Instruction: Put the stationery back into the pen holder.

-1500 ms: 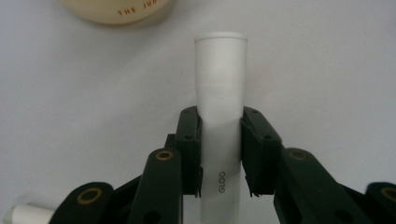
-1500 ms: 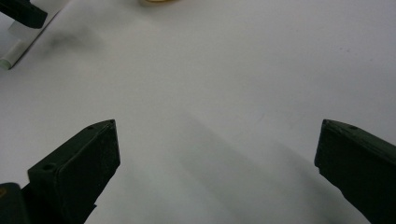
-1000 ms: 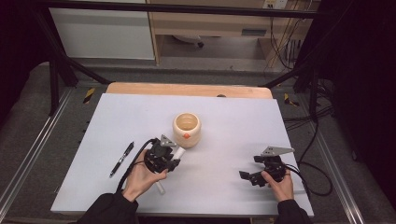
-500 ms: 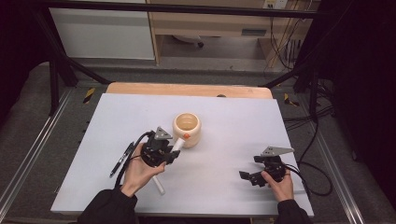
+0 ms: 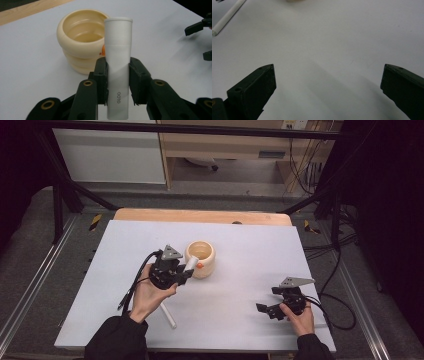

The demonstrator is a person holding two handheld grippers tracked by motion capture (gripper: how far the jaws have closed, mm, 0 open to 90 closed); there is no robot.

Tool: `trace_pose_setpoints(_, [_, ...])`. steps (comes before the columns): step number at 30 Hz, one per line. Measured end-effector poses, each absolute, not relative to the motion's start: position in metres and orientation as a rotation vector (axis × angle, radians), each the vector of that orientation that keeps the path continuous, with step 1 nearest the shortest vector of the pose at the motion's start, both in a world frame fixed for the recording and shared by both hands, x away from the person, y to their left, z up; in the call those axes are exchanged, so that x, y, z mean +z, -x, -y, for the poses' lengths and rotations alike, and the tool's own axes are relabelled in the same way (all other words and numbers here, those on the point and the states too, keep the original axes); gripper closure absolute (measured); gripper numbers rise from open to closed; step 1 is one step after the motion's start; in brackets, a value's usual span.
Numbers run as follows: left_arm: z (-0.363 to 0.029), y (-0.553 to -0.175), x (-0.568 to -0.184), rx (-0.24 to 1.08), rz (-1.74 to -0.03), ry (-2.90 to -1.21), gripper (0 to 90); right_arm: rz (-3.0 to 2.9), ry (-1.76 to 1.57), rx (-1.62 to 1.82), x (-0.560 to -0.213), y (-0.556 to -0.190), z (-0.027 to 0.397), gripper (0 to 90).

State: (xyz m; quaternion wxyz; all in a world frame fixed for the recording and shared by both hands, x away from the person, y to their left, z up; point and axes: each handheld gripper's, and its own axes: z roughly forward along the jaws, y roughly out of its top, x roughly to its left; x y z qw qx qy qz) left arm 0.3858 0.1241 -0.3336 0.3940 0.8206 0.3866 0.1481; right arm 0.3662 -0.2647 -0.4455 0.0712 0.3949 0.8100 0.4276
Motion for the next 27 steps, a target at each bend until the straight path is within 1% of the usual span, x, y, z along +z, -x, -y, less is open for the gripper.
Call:
trace_pose_setpoints(16, [-0.111,-0.407,-0.313,0.418,-0.957,-2.019,69.6,-2.432,-1.195,1.289,-0.445,-0.366,0.265,0.7])
trace_pose_setpoints(27, [-0.103,-0.425,-0.313,0.428,-0.952,-1.991,69.6,-2.436,-1.187,1.286,-0.445,-0.366,0.265,0.7])
